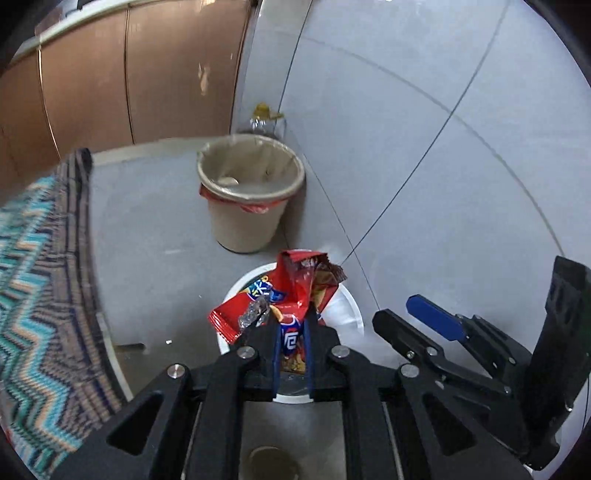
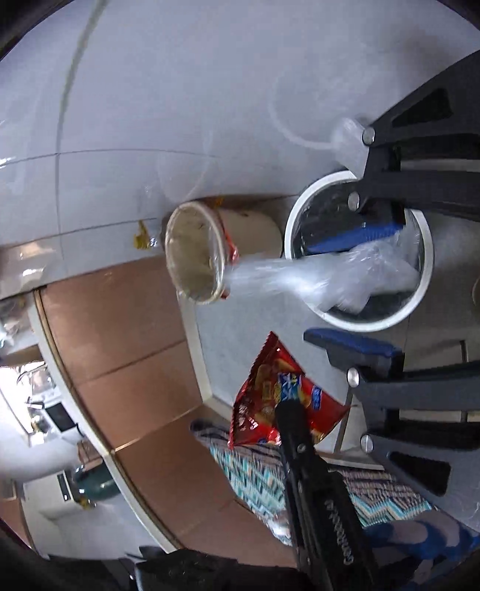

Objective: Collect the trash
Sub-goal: 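Carry both items over the white bin and open both grippers to drop them, then grasp a purple glove with the left gripper while the right gripper grasps a red-strapped plastic bag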

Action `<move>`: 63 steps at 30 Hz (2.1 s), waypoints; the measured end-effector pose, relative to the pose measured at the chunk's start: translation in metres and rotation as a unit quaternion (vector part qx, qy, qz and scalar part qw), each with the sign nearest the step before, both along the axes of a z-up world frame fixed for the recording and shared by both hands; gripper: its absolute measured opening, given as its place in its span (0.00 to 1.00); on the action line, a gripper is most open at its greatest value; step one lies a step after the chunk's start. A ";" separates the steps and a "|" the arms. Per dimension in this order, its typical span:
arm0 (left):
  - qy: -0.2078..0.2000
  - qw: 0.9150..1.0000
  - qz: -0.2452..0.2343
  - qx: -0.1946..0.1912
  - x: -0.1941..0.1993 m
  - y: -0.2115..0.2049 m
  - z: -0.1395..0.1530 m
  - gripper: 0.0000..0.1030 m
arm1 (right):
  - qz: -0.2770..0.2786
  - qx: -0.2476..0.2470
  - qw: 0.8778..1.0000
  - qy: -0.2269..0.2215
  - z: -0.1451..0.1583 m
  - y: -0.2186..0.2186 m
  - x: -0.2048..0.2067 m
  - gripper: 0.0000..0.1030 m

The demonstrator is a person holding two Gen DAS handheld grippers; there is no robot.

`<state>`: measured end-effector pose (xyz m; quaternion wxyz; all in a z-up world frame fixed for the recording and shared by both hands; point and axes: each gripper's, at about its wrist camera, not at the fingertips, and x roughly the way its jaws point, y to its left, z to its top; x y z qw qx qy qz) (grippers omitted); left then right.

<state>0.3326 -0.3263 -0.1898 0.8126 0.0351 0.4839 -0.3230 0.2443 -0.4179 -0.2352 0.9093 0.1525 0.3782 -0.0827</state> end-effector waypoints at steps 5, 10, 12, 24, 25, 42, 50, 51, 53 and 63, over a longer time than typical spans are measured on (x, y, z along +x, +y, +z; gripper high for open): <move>0.022 1.000 -0.006 -0.012 0.011 -0.002 -0.016 0.11 | -0.016 0.001 1.000 0.006 -0.004 -0.006 0.002 0.46; 0.027 0.999 -0.006 -0.022 0.023 0.000 -0.019 0.17 | -0.028 -0.008 1.000 -0.003 0.005 0.000 -0.007 0.47; 0.032 0.999 -0.009 -0.030 0.022 0.000 -0.015 0.17 | -0.030 -0.010 0.999 -0.008 0.011 -0.002 -0.011 0.47; -0.026 0.995 0.020 -0.089 -0.007 0.065 0.054 0.17 | -0.012 -0.042 0.998 -0.052 0.070 0.030 -0.040 0.48; -0.034 0.995 0.025 -0.092 -0.012 0.072 0.061 0.17 | -0.007 -0.043 0.997 -0.058 0.076 0.036 -0.042 0.48; -0.171 0.968 0.177 -0.047 -0.073 0.321 0.132 0.43 | 0.137 -0.069 0.982 -0.113 0.149 0.184 -0.049 0.50; -0.141 0.959 0.240 -0.050 -0.068 0.436 0.123 0.46 | 0.194 -0.070 0.972 -0.109 0.153 0.245 -0.034 0.52; -0.131 0.959 0.245 -0.054 -0.065 0.449 0.120 0.46 | 0.201 -0.067 0.972 -0.105 0.150 0.252 -0.030 0.52; -0.116 0.960 0.247 -0.059 -0.061 0.459 0.116 0.46 | 0.215 -0.059 0.970 -0.096 0.144 0.267 -0.022 0.52; -0.007 0.967 0.240 -0.088 -0.007 0.451 0.069 0.46 | 0.257 -0.044 0.965 -0.041 0.103 0.305 0.024 0.52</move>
